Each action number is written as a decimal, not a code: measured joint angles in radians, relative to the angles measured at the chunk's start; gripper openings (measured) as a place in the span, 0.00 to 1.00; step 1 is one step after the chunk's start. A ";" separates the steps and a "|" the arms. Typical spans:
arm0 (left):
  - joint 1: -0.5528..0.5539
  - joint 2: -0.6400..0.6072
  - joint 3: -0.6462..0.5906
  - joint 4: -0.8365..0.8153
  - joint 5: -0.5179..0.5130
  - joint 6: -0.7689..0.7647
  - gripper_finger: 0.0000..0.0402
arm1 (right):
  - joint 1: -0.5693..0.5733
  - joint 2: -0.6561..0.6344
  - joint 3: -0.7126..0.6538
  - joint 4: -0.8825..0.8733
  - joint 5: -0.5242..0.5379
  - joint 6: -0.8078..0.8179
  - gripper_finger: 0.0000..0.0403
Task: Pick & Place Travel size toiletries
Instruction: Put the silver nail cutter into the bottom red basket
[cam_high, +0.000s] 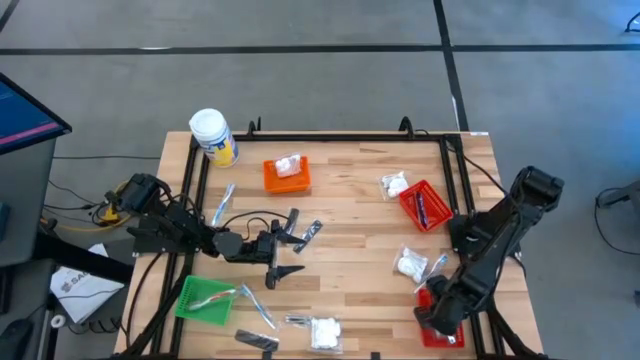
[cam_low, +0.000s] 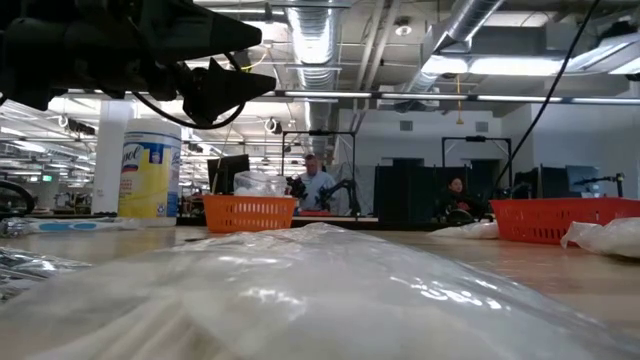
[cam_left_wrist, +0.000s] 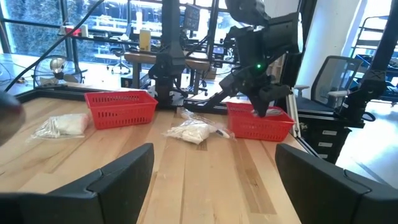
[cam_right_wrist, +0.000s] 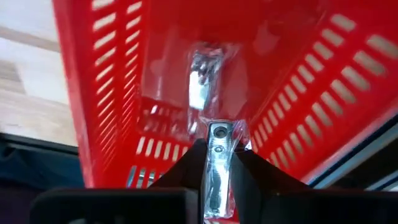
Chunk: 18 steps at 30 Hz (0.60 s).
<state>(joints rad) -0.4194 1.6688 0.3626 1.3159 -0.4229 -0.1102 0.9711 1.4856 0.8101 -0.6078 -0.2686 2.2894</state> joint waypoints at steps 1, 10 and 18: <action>0.000 0.000 0.000 0.000 0.000 0.000 0.82 | -0.004 0.002 0.000 -0.008 -0.004 -0.006 0.11; 0.000 0.000 0.000 0.000 0.007 -0.003 0.82 | -0.027 0.000 0.000 -0.114 -0.019 -0.022 0.12; 0.000 0.000 0.000 -0.002 0.009 -0.002 0.82 | -0.028 0.000 0.000 -0.118 -0.019 -0.048 0.13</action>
<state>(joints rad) -0.4194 1.6688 0.3626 1.3137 -0.4141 -0.1120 0.9436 1.4857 0.8101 -0.7258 -0.2874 2.2410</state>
